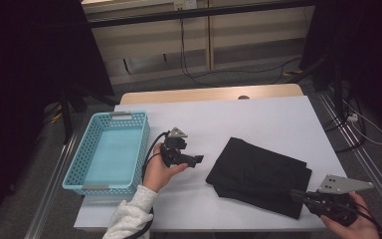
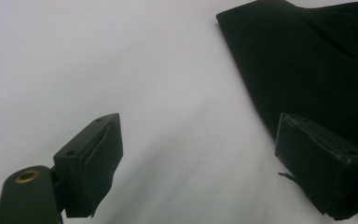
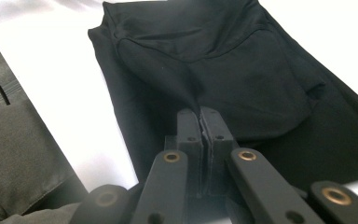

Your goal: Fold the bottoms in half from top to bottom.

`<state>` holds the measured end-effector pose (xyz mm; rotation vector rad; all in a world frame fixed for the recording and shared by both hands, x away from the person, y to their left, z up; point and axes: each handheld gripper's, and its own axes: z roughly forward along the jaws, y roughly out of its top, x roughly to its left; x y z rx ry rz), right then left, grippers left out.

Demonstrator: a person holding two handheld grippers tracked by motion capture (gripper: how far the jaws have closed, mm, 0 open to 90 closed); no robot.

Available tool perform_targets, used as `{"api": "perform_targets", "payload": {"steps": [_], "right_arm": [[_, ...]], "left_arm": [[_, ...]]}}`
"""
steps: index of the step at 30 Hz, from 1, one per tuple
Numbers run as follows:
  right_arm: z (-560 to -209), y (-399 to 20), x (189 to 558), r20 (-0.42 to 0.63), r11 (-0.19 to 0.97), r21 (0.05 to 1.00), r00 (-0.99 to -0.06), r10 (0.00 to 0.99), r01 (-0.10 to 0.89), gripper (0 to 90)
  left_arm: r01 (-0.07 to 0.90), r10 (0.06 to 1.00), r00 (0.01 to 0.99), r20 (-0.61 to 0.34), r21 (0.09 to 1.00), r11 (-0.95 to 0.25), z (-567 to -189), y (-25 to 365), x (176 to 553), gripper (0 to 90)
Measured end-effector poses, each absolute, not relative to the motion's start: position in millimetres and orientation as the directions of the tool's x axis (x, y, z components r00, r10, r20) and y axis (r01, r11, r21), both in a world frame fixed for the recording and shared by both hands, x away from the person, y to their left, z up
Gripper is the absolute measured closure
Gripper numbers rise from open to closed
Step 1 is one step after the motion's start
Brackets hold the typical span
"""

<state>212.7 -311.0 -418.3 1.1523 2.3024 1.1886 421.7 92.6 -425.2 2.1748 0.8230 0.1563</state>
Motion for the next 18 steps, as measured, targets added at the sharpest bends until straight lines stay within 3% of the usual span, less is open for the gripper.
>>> {"api": "perform_targets", "payload": {"steps": [11,14,18], "right_arm": [[-421.7,-329.4,196.2,0.115,0.305,0.782,-0.607,0.786,0.543,87.8],[-424.1,-331.1,193.0,0.127,0.301,0.780,-0.610,0.782,0.549,74.7],[-422.2,-328.5,196.7,0.120,0.292,0.796,-0.611,0.783,0.531,66.8]], "left_arm": [[0.514,0.606,0.781,-0.153,0.708,-0.484,-427.7,91.0,421.8,14.9],[0.514,0.604,0.782,-0.151,0.705,-0.488,-428.3,90.8,422.2,14.9],[0.513,0.604,0.782,-0.151,0.707,-0.487,-427.7,90.8,421.8,14.9]]}}
